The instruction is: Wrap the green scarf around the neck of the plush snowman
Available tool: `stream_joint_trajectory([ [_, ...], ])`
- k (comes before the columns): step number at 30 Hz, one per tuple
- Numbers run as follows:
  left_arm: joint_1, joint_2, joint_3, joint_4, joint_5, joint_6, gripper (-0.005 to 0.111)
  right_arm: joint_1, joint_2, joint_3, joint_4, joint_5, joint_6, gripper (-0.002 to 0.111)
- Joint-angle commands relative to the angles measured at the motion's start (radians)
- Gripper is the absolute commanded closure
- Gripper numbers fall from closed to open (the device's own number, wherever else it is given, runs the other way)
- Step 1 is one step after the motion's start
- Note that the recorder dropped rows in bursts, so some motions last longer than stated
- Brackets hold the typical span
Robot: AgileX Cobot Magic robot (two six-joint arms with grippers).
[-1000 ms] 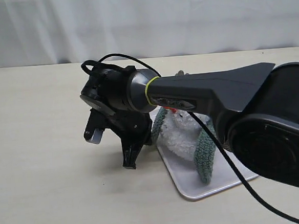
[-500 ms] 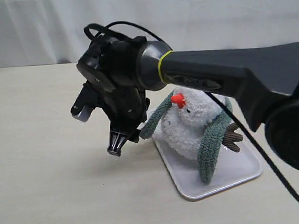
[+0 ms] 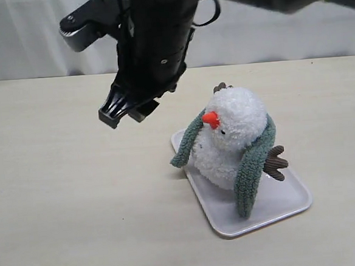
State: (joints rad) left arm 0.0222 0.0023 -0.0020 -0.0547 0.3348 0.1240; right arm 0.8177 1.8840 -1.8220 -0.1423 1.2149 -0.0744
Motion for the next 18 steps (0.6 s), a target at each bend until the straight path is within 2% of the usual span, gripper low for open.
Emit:
stream_joint_trajectory([
  [1, 0.0, -0.002, 0.002, 0.001, -0.011, 0.0, 0.107, -0.003, -0.21, 0.186, -0.032, 0.006, 0.058, 0.06],
  [5, 0.0, -0.002, 0.002, 0.001, -0.011, 0.0, 0.107, -0.003, -0.381, 0.428, -0.152, 0.006, 0.243, 0.06],
  [9, 0.0, -0.002, 0.002, 0.001, -0.011, 0.0, 0.107, -0.003, -0.547, 0.698, -0.188, -0.033, 0.392, 0.06],
  [14, 0.0, -0.002, 0.002, 0.001, -0.011, 0.0, 0.107, -0.003, -0.681, 1.025, -0.185, -0.442, 0.603, 0.06],
  [18, 0.0, -0.002, 0.002, 0.001, -0.011, 0.0, 0.107, -0.003, -0.65, 1.269, -0.26, -0.779, 0.747, 0.06],
])
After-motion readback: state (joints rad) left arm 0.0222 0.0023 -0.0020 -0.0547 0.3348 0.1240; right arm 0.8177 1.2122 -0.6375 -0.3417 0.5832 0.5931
